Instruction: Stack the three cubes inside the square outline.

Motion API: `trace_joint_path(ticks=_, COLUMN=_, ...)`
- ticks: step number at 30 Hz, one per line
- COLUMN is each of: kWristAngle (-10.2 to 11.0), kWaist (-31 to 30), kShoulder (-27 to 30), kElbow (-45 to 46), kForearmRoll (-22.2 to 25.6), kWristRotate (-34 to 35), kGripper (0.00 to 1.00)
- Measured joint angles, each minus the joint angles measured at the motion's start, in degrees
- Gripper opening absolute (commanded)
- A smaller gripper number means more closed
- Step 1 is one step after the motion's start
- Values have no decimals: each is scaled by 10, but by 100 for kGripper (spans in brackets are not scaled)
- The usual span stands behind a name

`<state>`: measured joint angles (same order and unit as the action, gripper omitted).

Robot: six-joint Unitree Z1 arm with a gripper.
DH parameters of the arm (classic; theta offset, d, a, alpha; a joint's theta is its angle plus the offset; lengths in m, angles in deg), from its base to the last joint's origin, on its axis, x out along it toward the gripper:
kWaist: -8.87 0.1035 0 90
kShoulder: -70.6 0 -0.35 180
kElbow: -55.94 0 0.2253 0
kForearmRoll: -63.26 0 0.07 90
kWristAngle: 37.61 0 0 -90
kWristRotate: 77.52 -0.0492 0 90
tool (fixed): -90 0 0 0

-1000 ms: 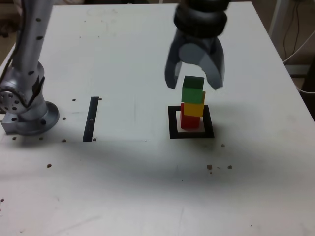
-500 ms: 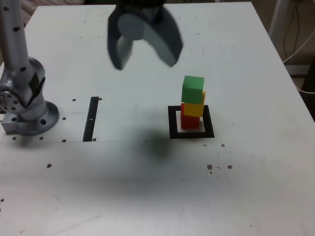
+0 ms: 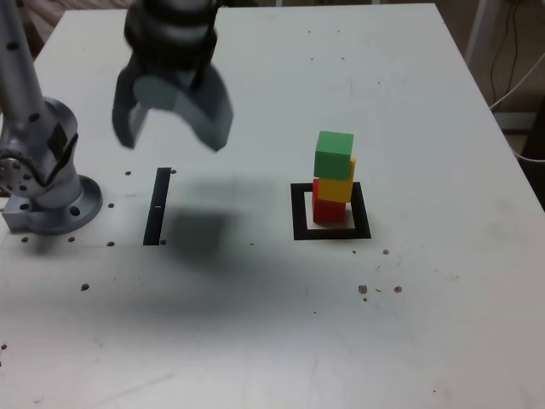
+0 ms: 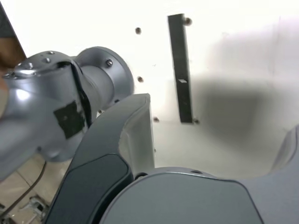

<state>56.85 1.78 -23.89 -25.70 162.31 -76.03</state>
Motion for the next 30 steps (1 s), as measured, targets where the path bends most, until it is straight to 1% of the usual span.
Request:
trace_joint_path(ticks=4, kWristAngle=9, kWaist=-11, kShoulder=0, kElbow=74, kForearmRoll=-50, kWristRotate=38, kGripper=99)
trace_joint_path(ticks=6, kWristAngle=9, kWaist=-11, kShoulder=2, kElbow=82, kForearmRoll=-54, kWristRotate=39, kGripper=99)
trace_joint_path(ticks=9, kWristAngle=12, kWaist=-11, kShoulder=9, kElbow=118, kForearmRoll=-83, kWristRotate=53, kGripper=99)
trace_joint_path(ticks=12, kWristAngle=18, kWaist=-11, kShoulder=24, kElbow=132, kForearmRoll=-86, kWristRotate=55, kGripper=99)
trace_joint_path(ticks=17, kWristAngle=18, kWaist=-11, kShoulder=39, kElbow=170, kForearmRoll=-97, kWristRotate=55, kGripper=99)
trace_joint_path(ticks=19, kWristAngle=13, kWaist=-11, kShoulder=43, kElbow=171, kForearmRoll=-108, kWristRotate=55, kGripper=99)
trace_joint_path(ticks=22, kWristAngle=-1, kWaist=-14, kShoulder=47, kElbow=171, kForearmRoll=-114, kWristRotate=55, kGripper=99)
trace_joint_path(ticks=25, kWristAngle=-26, kWaist=-19, kShoulder=50, kElbow=174, kForearmRoll=-119, kWristRotate=55, kGripper=99)
trace_joint_path(ticks=27, kWristAngle=-36, kWaist=-20, kShoulder=52, kElbow=182, kForearmRoll=-125, kWristRotate=55, kGripper=99)
trace_joint_path(ticks=29, kWristAngle=-42, kWaist=-20, kShoulder=56, kElbow=192, kForearmRoll=-133, kWristRotate=55, kGripper=99)
trace_joint_path(ticks=30, kWristAngle=-41, kWaist=-20, kShoulder=59, kElbow=197, kForearmRoll=-140, kWristRotate=55, kGripper=99)
